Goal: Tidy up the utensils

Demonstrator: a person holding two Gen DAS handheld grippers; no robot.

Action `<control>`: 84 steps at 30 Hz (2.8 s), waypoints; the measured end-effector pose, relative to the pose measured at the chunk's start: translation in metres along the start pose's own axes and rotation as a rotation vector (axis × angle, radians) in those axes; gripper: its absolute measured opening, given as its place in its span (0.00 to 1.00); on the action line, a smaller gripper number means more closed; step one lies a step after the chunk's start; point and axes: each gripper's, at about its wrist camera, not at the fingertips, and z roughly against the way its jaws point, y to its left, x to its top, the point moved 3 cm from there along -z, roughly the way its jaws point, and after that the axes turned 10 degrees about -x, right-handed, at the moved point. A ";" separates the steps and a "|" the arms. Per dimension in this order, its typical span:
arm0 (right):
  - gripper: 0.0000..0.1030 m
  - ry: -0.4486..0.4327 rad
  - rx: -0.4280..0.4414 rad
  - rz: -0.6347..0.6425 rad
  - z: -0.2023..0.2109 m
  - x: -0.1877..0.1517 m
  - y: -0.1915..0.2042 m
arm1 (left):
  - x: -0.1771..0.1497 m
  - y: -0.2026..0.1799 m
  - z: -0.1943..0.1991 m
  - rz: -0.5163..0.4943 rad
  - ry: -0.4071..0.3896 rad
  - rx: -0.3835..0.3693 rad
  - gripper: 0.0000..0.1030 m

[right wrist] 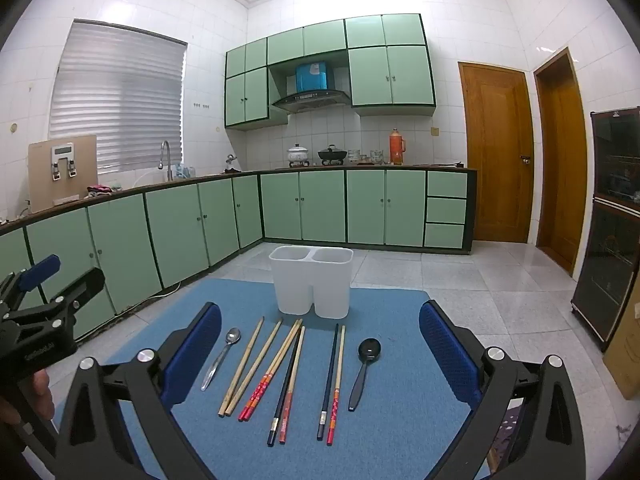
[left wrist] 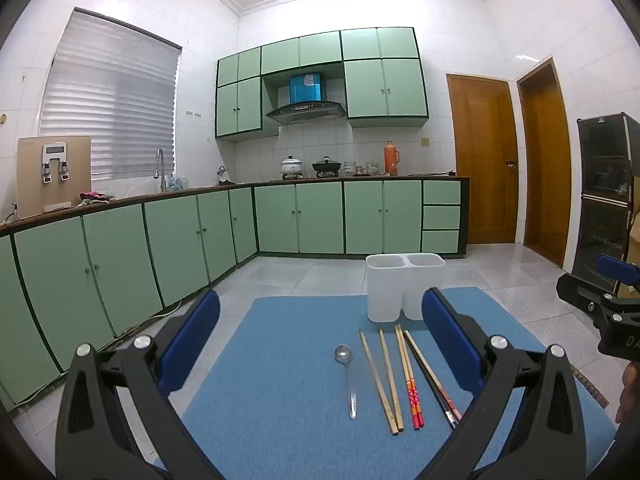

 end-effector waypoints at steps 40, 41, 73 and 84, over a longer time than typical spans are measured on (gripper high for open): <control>0.94 0.001 -0.004 0.007 0.001 0.001 0.001 | 0.000 0.003 -0.001 -0.002 -0.014 0.012 0.95; 0.94 0.001 -0.004 0.008 0.001 0.001 0.001 | 0.000 0.004 -0.001 -0.001 -0.014 0.012 0.95; 0.94 0.002 -0.005 0.010 0.001 0.000 0.000 | -0.001 0.006 -0.001 0.001 -0.016 0.013 0.95; 0.94 0.004 -0.006 0.010 0.001 0.000 0.000 | -0.001 0.006 -0.001 0.001 -0.016 0.012 0.95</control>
